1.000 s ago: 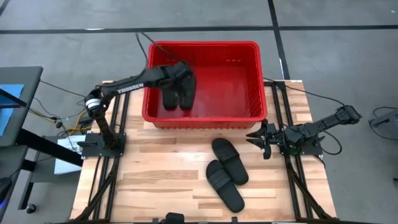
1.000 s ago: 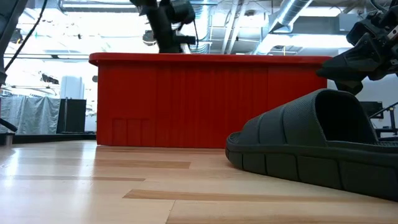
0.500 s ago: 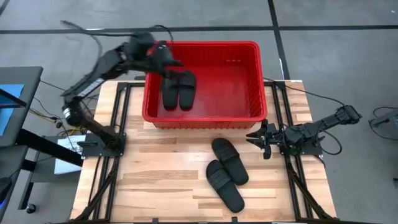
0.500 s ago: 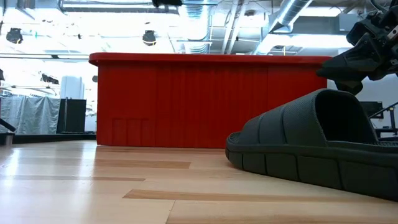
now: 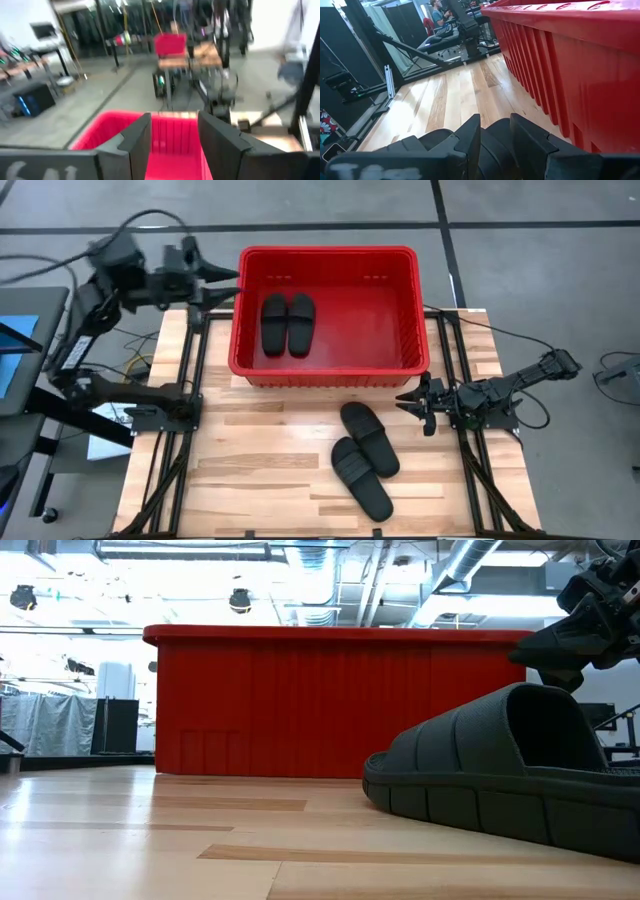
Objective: Pick and place slides into bin
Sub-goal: Put the black slide into the red organizer bin
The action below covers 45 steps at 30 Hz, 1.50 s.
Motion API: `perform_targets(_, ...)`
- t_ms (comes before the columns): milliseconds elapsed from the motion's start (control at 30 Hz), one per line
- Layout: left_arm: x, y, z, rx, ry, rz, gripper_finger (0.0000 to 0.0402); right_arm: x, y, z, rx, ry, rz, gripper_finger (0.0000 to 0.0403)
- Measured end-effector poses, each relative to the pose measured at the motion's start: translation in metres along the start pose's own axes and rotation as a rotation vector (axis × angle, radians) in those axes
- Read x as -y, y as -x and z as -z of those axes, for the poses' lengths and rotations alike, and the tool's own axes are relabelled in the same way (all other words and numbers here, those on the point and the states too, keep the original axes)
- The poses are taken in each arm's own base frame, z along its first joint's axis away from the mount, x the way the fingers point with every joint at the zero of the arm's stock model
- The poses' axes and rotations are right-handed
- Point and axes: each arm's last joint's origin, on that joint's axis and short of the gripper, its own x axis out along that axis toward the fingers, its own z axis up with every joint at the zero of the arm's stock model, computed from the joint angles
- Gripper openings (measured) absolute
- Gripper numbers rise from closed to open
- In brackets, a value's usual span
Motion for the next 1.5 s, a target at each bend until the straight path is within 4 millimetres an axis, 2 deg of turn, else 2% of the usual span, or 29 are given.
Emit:
perform_targets(100,0.007,0.017,0.009,0.069,0.035,-0.065,0.0154,0.000,0.000,0.000,0.000,0.000,0.000,0.0098)
perform_targets(300,0.018,0.042,0.047,0.144,0.089,-0.196,0.0154,0.000,0.000,0.000,0.000,0.000,0.000,0.0098)
perform_targets(467,0.028,0.054,0.071,0.221,0.116,-0.146,0.0154,0.000,0.000,0.000,0.000,0.000,0.000,0.0098)
perform_targets(633,0.035,0.058,0.085,0.238,0.174,-0.014,0.0154,0.000,0.000,0.000,0.000,0.000,0.000,0.0098)
perform_targets(800,0.039,0.058,0.089,0.197,0.207,0.103,0.0154,0.000,0.000,0.000,0.000,0.000,0.000,0.0098)
perform_targets(1000,0.037,0.059,0.088,0.215,0.379,0.040,0.0154,0.000,0.000,0.000,0.000,0.000,0.000,0.0098)
perform_targets(1200,0.045,0.074,0.084,0.267,0.289,0.064,0.0154,0.000,0.000,0.000,0.000,0.000,0.000,0.0098)
perform_targets(1367,0.045,0.082,0.081,0.333,0.287,-0.082,0.0154,0.000,0.000,0.000,0.002,-0.001,0.005,0.0098)
perform_targets(1500,0.045,0.078,0.084,0.372,0.302,-0.128,0.0154,0.001,0.000,0.000,0.003,-0.001,0.011,0.0098)
